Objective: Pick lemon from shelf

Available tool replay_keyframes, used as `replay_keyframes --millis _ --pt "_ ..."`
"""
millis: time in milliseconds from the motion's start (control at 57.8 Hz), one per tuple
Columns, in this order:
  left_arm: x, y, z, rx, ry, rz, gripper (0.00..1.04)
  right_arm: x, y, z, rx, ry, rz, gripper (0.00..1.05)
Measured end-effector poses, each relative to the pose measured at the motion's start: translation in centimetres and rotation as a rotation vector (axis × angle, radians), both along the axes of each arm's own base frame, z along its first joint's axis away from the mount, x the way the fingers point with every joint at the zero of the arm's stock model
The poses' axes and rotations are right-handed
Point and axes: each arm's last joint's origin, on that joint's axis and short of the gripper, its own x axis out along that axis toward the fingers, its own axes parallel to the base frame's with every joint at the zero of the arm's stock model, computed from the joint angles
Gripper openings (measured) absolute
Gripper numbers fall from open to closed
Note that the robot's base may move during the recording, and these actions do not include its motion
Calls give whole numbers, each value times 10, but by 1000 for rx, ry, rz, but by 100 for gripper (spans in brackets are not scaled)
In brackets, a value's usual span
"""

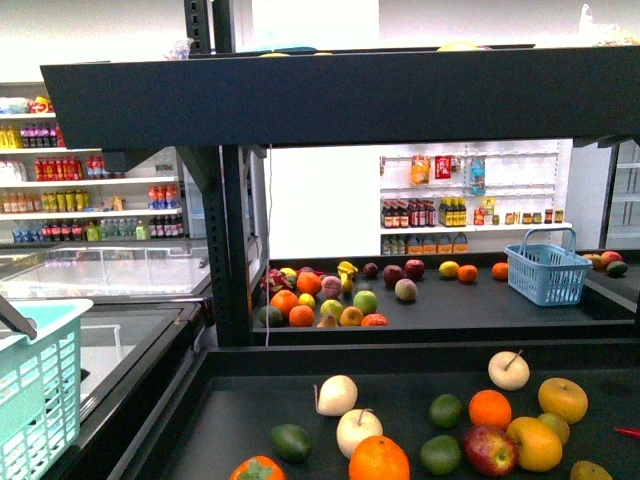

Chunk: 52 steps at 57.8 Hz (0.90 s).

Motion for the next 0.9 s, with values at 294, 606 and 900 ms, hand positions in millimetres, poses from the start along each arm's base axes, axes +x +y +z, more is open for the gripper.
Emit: replay_keyframes --millis 294,606,900 --pt "41 3 1 -71 -42 26 97 0 0 0 0 0 0 97" --pt "68 13 -7 -103 -39 64 97 0 0 0 0 0 0 97" --pt "87 13 -3 -98 -35 76 97 0 0 0 0 0 0 97"
